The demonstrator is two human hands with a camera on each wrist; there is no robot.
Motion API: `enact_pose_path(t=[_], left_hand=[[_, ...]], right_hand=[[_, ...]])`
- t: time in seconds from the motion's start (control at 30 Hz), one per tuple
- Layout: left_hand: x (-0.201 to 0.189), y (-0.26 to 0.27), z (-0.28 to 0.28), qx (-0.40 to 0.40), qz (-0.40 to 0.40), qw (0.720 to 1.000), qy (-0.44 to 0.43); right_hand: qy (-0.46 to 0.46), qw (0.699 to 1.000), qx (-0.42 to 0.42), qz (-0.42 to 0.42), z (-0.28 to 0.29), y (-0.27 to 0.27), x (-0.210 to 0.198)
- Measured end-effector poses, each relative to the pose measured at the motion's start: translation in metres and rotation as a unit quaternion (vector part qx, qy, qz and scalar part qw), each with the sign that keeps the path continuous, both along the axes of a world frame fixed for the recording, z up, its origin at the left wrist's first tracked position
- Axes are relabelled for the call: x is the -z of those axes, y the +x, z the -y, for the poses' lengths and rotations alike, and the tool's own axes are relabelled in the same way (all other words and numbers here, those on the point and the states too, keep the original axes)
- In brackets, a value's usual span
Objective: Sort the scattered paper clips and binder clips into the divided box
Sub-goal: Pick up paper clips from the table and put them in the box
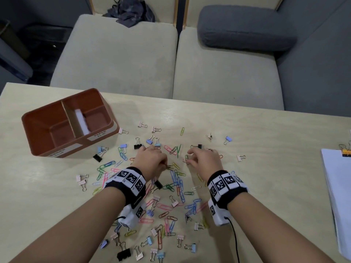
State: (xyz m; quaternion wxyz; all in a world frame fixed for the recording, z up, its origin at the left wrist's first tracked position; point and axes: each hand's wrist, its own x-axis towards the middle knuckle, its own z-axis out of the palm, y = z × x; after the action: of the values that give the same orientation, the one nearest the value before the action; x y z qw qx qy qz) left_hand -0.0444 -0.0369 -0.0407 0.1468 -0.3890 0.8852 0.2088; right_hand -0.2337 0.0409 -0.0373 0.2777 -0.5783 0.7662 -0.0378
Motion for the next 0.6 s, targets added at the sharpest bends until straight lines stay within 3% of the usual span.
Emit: enact_pose_path(t=[0.2,0.6], left_hand=[[-0.004,-0.011,0.001,0.010,-0.046,0.998,0.037],[0.003,-0.027,0.005,0.037,-0.006,0.999,0.021]], right_hand=[[0.030,0.999,0.026,-0.016,0.005,0.005,0.004],[0.062,0.998,-0.002,-0.026,0.012,0.004,0.001]])
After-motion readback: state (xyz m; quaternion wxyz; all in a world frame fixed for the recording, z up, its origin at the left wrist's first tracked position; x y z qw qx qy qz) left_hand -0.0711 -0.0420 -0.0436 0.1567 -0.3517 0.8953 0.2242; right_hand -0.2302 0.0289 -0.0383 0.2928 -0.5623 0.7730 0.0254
